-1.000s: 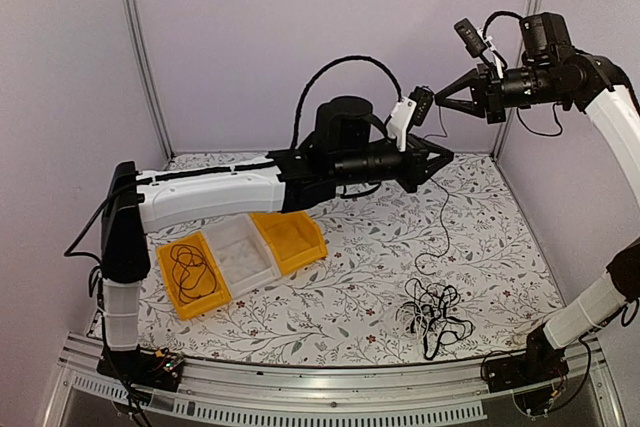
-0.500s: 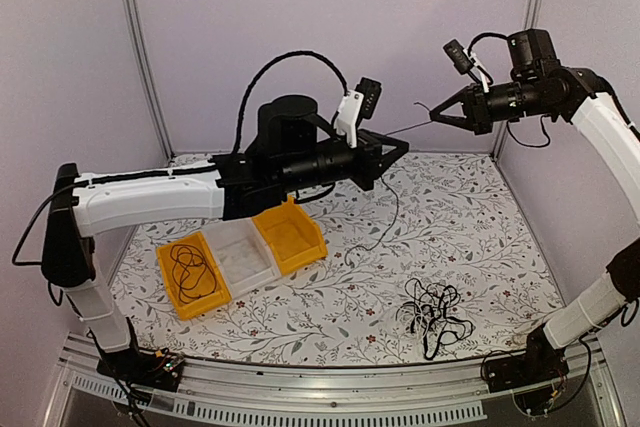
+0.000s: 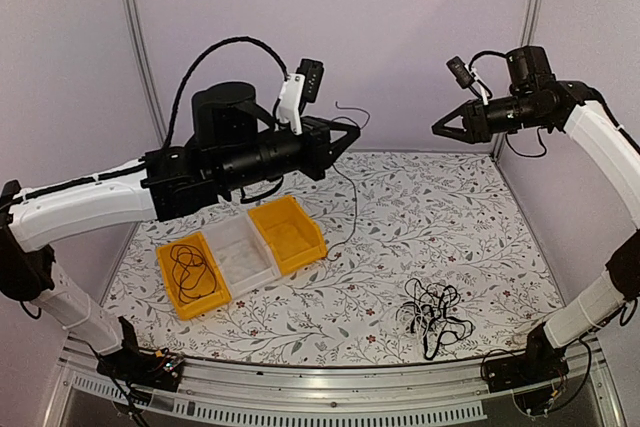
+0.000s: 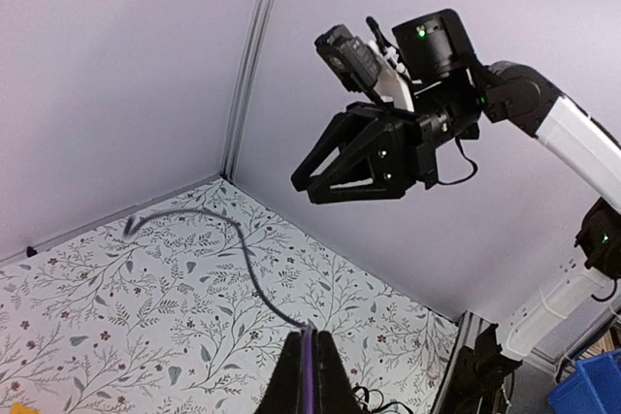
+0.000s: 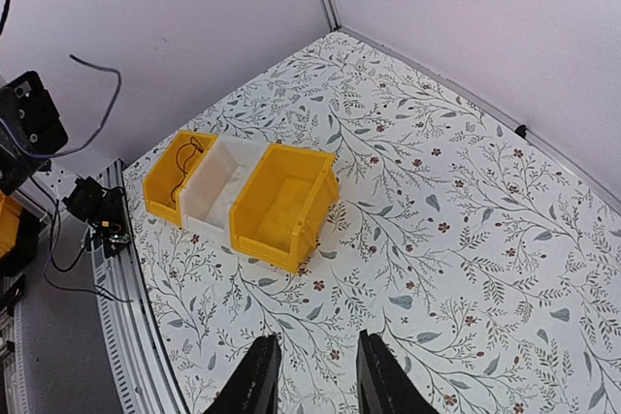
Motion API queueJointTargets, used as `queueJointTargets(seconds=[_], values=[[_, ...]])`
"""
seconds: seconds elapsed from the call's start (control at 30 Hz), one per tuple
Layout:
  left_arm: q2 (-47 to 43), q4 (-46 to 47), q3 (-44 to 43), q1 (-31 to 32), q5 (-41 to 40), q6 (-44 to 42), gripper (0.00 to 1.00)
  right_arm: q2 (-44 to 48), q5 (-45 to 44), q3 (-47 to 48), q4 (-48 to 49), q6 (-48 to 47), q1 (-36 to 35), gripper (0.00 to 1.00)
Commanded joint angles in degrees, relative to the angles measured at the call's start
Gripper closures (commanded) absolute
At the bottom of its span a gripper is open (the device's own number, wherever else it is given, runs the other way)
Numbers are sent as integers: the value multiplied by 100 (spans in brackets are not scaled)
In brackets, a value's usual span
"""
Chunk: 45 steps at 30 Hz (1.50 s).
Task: Untangle the cables
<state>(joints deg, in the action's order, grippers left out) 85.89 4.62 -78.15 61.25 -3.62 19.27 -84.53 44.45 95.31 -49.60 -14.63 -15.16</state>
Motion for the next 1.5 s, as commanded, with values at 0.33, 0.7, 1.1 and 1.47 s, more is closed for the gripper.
queueJointTargets(seconds=[0.33, 0.7, 1.1, 1.47], values=[[-1681, -2719, 1092, -270, -2213, 1862, 100, 305, 250, -607, 65, -17, -36, 67], [-3116, -3646, 2420, -1221, -3268, 3159, 100, 314, 222, -661, 38, -82, -29, 66], [-3166, -3036, 3285, -1977, -4059, 1965, 100, 379, 169, -840, 1, -123, -32, 66], [-3381, -2885, 4287, -2428, -3991, 2490, 100, 517, 120, -1045, -4, -153, -33, 66]])
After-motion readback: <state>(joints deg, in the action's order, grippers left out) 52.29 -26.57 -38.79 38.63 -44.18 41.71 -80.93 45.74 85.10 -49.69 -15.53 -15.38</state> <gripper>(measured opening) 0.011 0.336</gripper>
